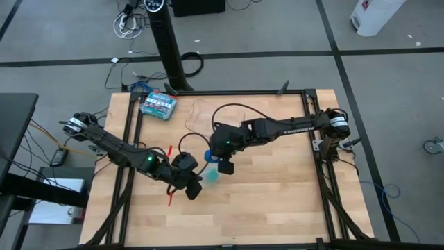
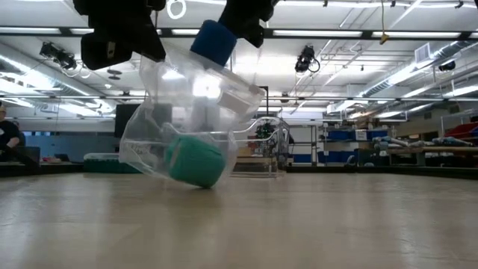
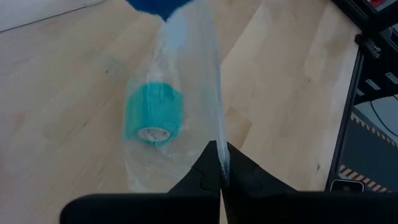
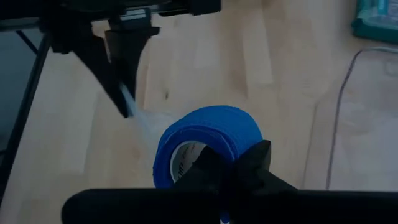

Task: Roll bandage
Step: Put the blue bandage into the transparent zip bag

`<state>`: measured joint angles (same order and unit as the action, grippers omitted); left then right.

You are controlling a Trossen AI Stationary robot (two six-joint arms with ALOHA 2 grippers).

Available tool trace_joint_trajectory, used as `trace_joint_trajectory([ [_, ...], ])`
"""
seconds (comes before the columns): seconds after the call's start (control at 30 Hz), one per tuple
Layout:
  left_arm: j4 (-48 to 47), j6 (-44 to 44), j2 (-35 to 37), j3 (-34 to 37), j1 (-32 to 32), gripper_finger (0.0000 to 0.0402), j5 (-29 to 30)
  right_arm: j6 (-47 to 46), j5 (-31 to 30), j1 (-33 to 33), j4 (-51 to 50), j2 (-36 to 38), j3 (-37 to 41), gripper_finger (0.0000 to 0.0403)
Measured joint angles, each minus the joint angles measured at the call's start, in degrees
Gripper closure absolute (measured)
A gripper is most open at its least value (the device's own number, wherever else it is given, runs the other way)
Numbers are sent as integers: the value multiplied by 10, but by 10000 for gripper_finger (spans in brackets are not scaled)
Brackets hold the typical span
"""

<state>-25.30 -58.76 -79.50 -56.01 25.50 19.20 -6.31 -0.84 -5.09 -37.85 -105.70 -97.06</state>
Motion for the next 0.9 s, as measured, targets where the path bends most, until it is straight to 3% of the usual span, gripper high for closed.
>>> trace_joint_trajectory([
  [0.27, 0, -4, 0, 0, 0, 398, 0, -15, 5, -3, -59, 10, 0, 403],
  [0.67, 0, -5, 0, 0, 0, 398, 0, -25, 21, -16, -53, 18, 0, 403],
  [0.9, 0, -6, 0, 0, 0, 398, 0, -22, -12, -22, -40, 18, 5, 403],
])
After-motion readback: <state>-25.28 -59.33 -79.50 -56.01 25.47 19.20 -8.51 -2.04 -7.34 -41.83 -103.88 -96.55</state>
